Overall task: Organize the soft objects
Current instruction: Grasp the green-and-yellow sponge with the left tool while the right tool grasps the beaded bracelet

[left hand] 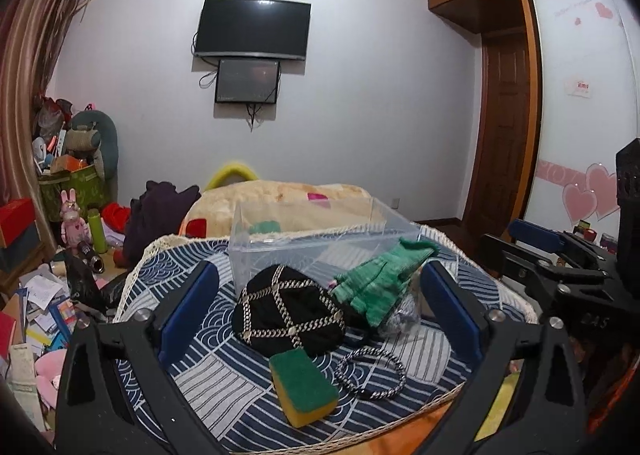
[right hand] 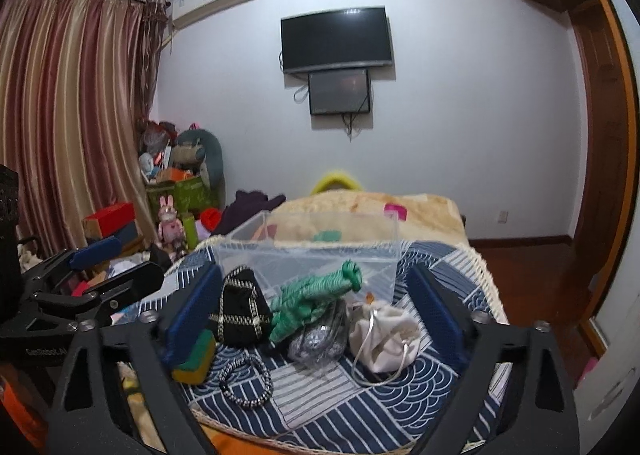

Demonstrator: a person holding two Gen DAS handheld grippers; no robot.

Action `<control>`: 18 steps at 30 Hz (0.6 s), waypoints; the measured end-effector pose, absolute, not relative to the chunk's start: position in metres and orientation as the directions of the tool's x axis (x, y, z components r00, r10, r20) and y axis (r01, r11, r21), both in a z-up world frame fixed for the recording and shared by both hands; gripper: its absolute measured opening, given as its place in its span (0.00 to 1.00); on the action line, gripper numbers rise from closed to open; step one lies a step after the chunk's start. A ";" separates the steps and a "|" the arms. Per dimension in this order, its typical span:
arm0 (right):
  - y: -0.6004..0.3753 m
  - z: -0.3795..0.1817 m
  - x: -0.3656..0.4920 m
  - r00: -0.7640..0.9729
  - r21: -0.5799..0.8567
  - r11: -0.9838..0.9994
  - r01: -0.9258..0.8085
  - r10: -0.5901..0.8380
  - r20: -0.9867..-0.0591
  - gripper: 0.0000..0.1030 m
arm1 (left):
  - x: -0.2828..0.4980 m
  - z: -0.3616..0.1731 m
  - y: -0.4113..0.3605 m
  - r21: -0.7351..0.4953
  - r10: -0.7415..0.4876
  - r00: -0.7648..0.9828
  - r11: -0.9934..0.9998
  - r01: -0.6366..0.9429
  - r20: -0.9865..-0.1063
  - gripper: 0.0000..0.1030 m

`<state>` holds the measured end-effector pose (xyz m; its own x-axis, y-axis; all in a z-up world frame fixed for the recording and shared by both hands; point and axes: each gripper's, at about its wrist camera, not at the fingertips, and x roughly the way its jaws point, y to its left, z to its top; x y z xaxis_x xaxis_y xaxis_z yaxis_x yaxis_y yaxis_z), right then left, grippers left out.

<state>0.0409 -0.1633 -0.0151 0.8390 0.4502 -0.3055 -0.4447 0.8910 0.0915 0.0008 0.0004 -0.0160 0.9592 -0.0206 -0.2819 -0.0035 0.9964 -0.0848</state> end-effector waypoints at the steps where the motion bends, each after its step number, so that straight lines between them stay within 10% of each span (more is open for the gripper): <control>1: -0.163 -0.018 0.042 0.832 0.094 0.888 -0.450 0.455 -0.317 0.79 | 0.002 -0.019 0.001 -0.084 -0.020 0.956 0.996 -0.005 -0.291 0.83; 18: -0.131 -0.071 0.059 0.682 0.100 0.830 -0.548 0.513 -0.521 0.37 | 0.033 -0.081 0.017 -0.141 -0.059 0.851 0.990 -0.017 -0.523 0.51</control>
<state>0.0590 -0.1314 -0.0707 0.6821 0.5128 -0.5213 -0.5482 0.8304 0.0995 0.0326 0.0167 -0.0808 0.8505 -0.0593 -0.5226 -0.0174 0.9899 -0.1408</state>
